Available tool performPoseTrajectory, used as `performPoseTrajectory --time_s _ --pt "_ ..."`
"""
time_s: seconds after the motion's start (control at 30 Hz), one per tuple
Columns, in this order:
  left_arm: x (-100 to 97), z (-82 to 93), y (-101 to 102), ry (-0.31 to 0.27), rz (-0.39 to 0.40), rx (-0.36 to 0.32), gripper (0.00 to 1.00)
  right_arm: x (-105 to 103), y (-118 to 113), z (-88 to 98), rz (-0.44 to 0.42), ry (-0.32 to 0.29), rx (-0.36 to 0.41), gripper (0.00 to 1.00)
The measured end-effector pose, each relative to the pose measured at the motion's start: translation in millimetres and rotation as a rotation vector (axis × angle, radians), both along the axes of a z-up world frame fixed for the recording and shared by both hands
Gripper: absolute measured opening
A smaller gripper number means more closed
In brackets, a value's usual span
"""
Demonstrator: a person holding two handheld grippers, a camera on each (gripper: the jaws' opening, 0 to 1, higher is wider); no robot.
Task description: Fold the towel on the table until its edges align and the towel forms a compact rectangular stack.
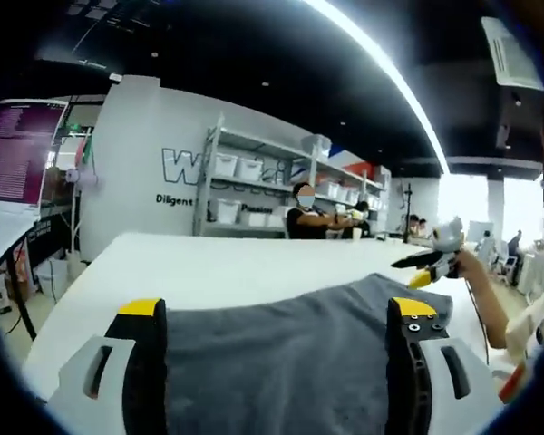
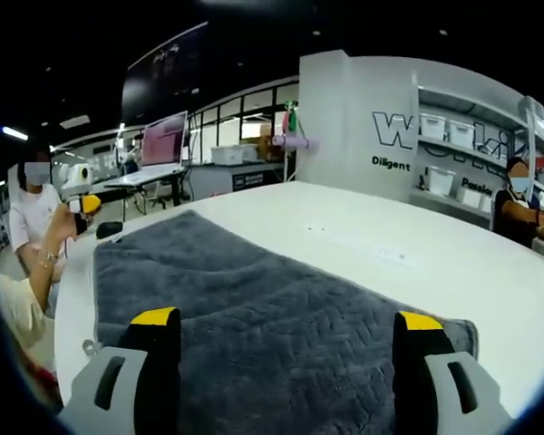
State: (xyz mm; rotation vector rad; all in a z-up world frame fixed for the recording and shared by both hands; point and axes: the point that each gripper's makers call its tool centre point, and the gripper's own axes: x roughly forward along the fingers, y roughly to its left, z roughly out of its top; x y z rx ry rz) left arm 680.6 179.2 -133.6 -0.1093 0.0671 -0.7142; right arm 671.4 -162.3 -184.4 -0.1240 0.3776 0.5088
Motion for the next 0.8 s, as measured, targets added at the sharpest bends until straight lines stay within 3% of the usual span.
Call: performPoseTrajectory --time_s 0.23,0.4,0.6,0.8 --pt "19.1 15.5 -61 -0.002 -0.125 0.003 0.99 6 4 -1.9 0.018 0.007 -0.019 0.99" --pt "23.0 7.1 -94 0.003 -0.194 0.010 0.97 7 6 -7.8 0.033 0.026 -0.036 0.99" --pt "14.6 -25.9 -102 0.053 -0.234 0.093 0.94 6 6 -12.1 0.033 0.034 -0.052 0.99" --pt "4.4 -30.5 -101 0.048 -0.247 0.089 0.93 2 8 -7.8 0.029 0.016 -0.072 0.99"
